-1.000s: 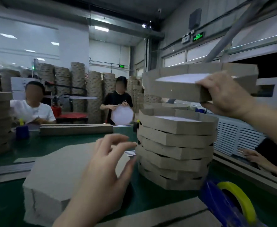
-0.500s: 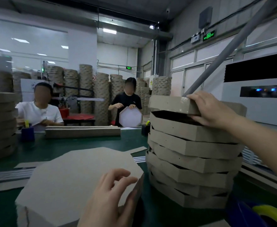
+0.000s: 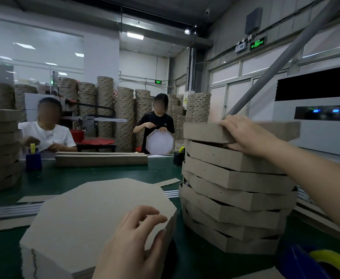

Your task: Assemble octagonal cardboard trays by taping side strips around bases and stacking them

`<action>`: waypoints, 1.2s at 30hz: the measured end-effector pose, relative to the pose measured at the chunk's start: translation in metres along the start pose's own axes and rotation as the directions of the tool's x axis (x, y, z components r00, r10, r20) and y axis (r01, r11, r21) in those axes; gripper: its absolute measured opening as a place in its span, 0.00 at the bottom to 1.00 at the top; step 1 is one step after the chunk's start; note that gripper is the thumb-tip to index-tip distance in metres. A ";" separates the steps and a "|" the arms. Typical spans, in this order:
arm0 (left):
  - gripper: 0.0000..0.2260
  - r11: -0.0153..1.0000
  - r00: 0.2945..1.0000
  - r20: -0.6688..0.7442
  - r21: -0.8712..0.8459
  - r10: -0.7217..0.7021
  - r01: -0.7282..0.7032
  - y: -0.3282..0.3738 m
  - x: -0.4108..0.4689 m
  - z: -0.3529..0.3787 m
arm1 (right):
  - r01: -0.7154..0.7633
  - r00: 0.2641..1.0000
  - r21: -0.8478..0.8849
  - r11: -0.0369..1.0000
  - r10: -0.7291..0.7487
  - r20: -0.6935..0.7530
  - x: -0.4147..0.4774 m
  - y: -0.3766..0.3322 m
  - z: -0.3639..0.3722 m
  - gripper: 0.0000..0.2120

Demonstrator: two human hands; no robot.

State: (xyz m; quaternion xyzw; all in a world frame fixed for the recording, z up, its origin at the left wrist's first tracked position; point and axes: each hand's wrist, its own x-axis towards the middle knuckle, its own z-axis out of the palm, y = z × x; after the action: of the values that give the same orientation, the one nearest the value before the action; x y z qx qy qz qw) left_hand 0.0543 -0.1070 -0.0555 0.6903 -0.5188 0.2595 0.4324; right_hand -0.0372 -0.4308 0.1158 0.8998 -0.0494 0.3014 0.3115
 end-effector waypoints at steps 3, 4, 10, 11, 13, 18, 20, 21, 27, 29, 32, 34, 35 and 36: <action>0.16 1.000 1.000 -0.011 0.006 -0.009 0.009 0.000 0.001 -0.002 | -0.127 0.983 0.201 0.971 0.097 0.153 0.004 0.004 0.000 0.30; 0.16 1.000 1.000 -0.012 0.007 -0.008 0.008 0.000 0.001 -0.003 | -0.142 0.976 0.228 0.963 0.098 0.194 0.005 0.005 -0.001 0.30; 0.15 1.000 1.000 -0.012 0.007 -0.015 0.015 0.000 0.001 -0.001 | -0.213 0.953 0.327 0.921 0.122 0.278 0.011 0.004 -0.013 0.30; 0.16 1.000 1.000 -0.011 0.010 -0.016 0.016 0.000 0.001 -0.001 | -0.226 0.949 0.335 0.915 0.130 0.288 0.010 0.003 -0.014 0.30; 0.16 1.000 1.000 -0.009 0.010 -0.014 0.014 0.001 0.000 -0.001 | -0.244 0.941 0.349 0.905 0.134 0.310 0.007 0.000 -0.013 0.32; 0.09 1.000 1.000 0.000 0.017 -0.002 0.002 0.005 0.000 -0.003 | -0.308 0.934 0.362 0.880 0.206 0.293 0.004 -0.003 -0.010 0.28; 0.07 1.000 1.000 0.012 0.024 0.006 -0.007 0.006 0.001 -0.004 | -0.325 0.932 0.355 0.876 0.233 0.279 0.004 -0.004 -0.008 0.27; 0.07 1.000 1.000 0.018 0.025 0.009 -0.010 0.007 0.001 -0.004 | -0.332 0.930 0.354 0.874 0.241 0.277 0.003 -0.003 -0.006 0.27; 0.07 0.999 0.999 0.014 0.031 0.036 -0.036 0.009 0.002 -0.007 | -0.355 0.923 0.341 0.871 0.268 0.277 0.002 -0.004 -0.002 0.28; 0.09 0.999 0.999 0.022 0.027 0.041 -0.042 0.009 0.003 -0.009 | -0.371 0.917 0.327 0.869 0.288 0.276 0.002 -0.006 0.001 0.27; 0.08 0.999 1.000 0.015 0.022 0.027 -0.027 0.006 0.003 -0.007 | -0.356 0.924 0.270 0.895 0.292 0.249 0.003 -0.009 -0.002 0.26; 0.08 0.999 0.999 0.026 0.026 0.030 -0.030 0.004 0.003 -0.005 | -0.346 0.922 0.232 0.909 0.283 0.264 0.001 -0.013 -0.001 0.27; 0.07 0.999 0.999 0.024 0.029 0.036 -0.037 0.005 0.003 -0.005 | -0.340 0.916 0.203 0.918 0.275 0.291 0.000 -0.014 -0.001 0.29; 0.07 0.999 0.999 0.009 0.029 0.042 -0.043 0.006 0.003 -0.005 | -0.344 0.911 0.185 0.921 0.279 0.305 0.000 -0.017 -0.007 0.31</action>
State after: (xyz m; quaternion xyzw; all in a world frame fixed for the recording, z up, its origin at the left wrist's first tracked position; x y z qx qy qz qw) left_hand 0.0503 -0.1048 -0.0491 0.6864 -0.5313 0.2733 0.4145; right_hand -0.0364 -0.4127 0.1110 0.9434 -0.1995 0.2243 0.1408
